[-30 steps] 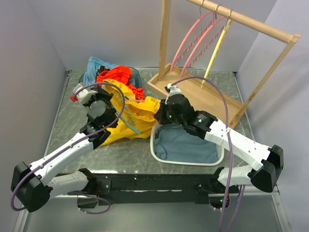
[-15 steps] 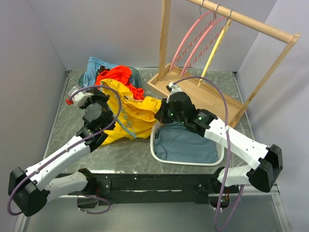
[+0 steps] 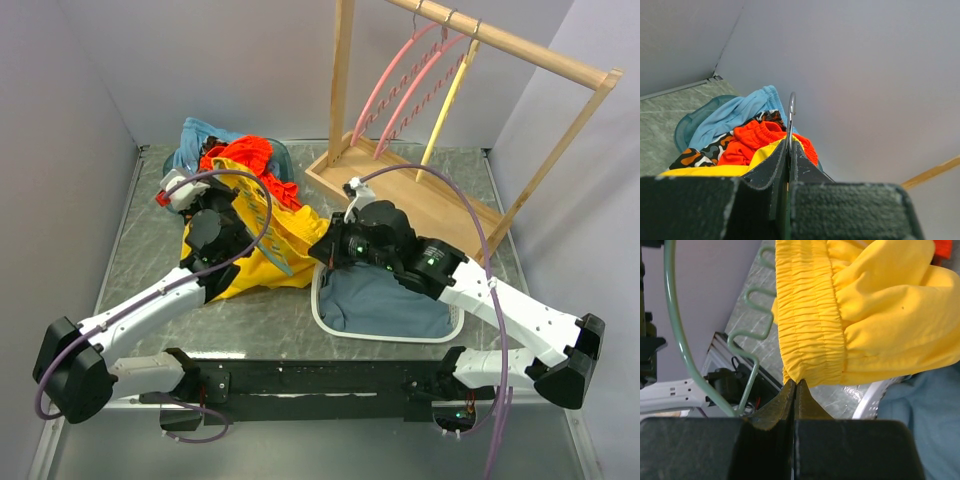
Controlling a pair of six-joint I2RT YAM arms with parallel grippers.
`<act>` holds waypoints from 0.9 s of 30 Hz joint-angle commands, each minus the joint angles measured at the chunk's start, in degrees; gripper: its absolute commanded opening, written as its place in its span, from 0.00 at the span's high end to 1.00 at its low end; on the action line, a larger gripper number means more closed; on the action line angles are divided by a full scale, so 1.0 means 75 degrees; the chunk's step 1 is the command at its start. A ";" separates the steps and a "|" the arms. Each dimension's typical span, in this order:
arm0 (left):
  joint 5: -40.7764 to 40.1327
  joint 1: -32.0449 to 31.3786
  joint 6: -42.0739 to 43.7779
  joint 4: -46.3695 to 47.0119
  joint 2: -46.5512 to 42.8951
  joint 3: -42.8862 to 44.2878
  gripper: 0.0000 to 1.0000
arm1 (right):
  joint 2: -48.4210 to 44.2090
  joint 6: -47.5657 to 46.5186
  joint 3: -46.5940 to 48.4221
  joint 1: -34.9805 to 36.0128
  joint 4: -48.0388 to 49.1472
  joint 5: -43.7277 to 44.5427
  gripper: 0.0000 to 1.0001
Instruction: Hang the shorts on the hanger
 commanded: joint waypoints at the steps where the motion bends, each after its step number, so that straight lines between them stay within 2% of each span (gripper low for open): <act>1: -0.0087 0.0064 0.0279 0.0898 0.0101 0.0612 0.99 | -0.0189 0.0128 0.0520 0.0421 -0.0085 -0.0085 1.00; 9: -0.0216 0.0076 0.0583 0.0956 0.0405 0.0940 0.99 | -0.0200 0.0022 0.0613 0.0820 -0.0436 0.0781 1.00; 12: -0.0251 0.0064 0.0373 0.0700 0.0488 0.1022 0.99 | -0.0118 -0.0002 0.0754 0.1031 -0.0577 0.1063 1.00; 27: -0.0427 0.0240 0.1134 0.1624 0.1319 0.1339 0.99 | -0.0528 0.0057 0.0930 0.1535 -0.0964 0.1321 1.00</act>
